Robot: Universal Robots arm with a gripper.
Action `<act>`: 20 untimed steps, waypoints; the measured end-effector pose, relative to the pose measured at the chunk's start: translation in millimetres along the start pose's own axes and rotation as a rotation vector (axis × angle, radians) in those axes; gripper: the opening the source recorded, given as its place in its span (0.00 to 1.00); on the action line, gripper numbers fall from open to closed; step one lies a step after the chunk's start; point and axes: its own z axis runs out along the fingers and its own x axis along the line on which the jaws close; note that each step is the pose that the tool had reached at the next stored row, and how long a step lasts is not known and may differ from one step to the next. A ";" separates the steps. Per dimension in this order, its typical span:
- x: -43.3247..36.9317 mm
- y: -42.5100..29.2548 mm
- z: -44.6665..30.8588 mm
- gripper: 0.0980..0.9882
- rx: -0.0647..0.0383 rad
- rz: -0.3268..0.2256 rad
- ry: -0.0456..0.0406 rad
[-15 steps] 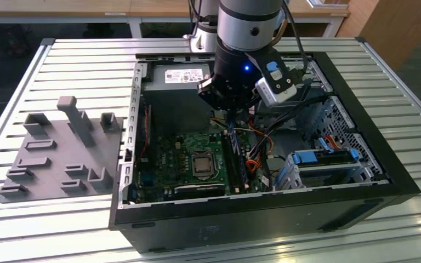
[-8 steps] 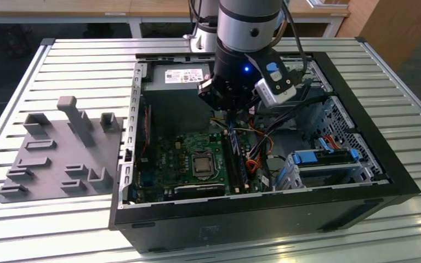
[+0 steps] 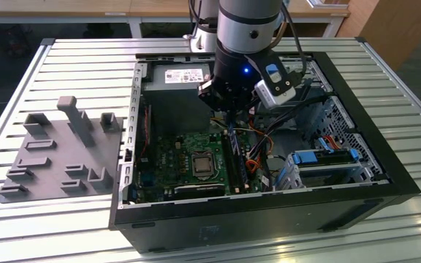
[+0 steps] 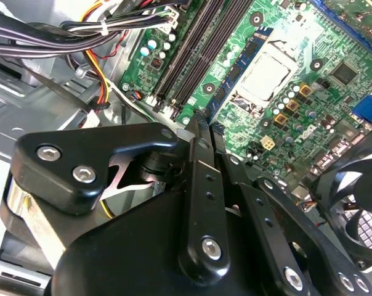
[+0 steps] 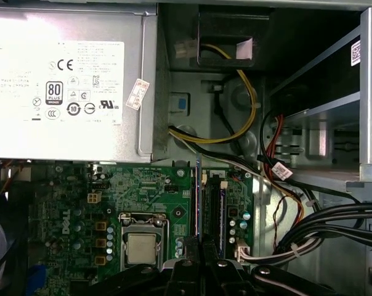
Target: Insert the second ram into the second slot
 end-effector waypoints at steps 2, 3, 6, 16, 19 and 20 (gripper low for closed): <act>0.0 0.0 0.4 0.04 0.000 0.000 0.0003; 0.0 -0.1 0.8 0.04 0.000 0.000 0.0004; 0.0 -0.1 1.8 0.04 0.000 0.000 0.0011; 0.0 -0.2 4.7 0.04 0.000 0.000 0.0025; 0.1 -0.2 5.5 0.04 0.000 0.000 0.0031; 0.1 -0.2 5.8 0.04 0.000 0.000 0.0032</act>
